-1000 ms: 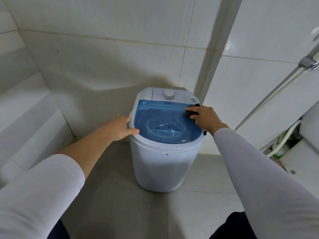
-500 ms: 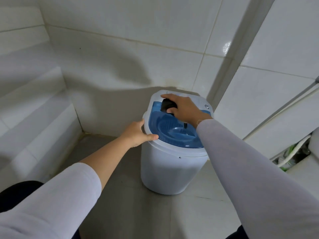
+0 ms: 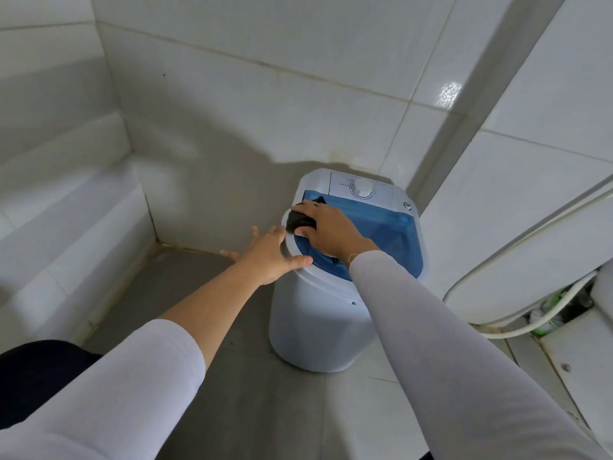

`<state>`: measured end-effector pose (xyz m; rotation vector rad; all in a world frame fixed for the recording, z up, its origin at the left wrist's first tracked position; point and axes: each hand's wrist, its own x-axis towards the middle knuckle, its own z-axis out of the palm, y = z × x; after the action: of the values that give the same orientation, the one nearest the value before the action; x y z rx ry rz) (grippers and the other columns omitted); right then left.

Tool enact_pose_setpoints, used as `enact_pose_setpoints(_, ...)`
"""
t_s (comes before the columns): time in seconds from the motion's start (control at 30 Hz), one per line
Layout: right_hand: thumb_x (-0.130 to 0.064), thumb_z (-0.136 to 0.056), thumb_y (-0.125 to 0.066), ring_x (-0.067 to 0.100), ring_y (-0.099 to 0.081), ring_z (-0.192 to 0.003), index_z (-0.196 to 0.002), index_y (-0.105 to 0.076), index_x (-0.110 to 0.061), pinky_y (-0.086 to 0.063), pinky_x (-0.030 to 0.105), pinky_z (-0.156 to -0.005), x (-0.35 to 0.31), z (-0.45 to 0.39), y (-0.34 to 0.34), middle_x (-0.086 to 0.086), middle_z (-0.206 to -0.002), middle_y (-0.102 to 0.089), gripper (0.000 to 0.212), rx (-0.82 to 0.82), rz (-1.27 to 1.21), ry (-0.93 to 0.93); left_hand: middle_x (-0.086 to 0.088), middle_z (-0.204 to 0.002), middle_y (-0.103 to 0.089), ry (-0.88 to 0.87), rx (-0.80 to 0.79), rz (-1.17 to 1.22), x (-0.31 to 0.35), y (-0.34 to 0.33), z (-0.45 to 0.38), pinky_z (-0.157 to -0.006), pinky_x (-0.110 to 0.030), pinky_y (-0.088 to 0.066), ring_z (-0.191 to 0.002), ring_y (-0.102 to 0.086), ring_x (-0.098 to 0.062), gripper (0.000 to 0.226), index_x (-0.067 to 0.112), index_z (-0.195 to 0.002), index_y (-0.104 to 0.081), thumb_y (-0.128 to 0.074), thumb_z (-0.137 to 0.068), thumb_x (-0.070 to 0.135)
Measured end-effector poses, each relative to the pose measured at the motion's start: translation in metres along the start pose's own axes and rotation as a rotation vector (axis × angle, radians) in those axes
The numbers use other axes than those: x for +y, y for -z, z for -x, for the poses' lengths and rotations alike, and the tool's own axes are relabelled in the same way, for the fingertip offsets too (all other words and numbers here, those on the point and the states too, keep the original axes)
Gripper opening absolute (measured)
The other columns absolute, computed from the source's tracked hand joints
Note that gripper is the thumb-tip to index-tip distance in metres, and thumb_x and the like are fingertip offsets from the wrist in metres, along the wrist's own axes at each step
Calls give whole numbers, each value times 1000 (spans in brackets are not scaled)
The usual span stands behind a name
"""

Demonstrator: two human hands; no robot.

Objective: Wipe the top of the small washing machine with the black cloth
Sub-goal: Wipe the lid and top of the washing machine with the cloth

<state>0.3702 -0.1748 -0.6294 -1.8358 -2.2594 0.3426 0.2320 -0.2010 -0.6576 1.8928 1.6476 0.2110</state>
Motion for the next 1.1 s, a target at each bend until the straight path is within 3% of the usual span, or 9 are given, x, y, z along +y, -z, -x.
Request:
enact_pose_setpoints(0.3,-24,-92,-53,31,-52,-119,-135,-42,-29,-45,41,-100,17,14,6,8,-132,-56,45,-2,14,-74,7,-162,1,-6,-2,-57,0,-1,-3,-105,-77,-3,-148,13,-24,94,26,-152,-6,-50,-80,68)
enact_pose_setpoints(0.77,-16,-91,-56,32,-52,-118,-132,-48,-26,-41,38,-102,80,65,34,11,-131,-56,44,39,51,-224,4,-162,-2,-7,11,-104,2,-2,-6,-106,-76,-4,-148,11,-27,94,25,-152,-8,-49,-79,69)
enact_pose_setpoints(1.1,-13,-92,-51,32,-54,-114,-129,-53,-24,-41,39,-103,119,115,46,11,-129,-59,39,104,3,-369,-2,-161,-13,-35,40,-62,-2,-6,-10,-112,-68,-10,-148,8,-31,90,21,-151,-15,-52,-81,63)
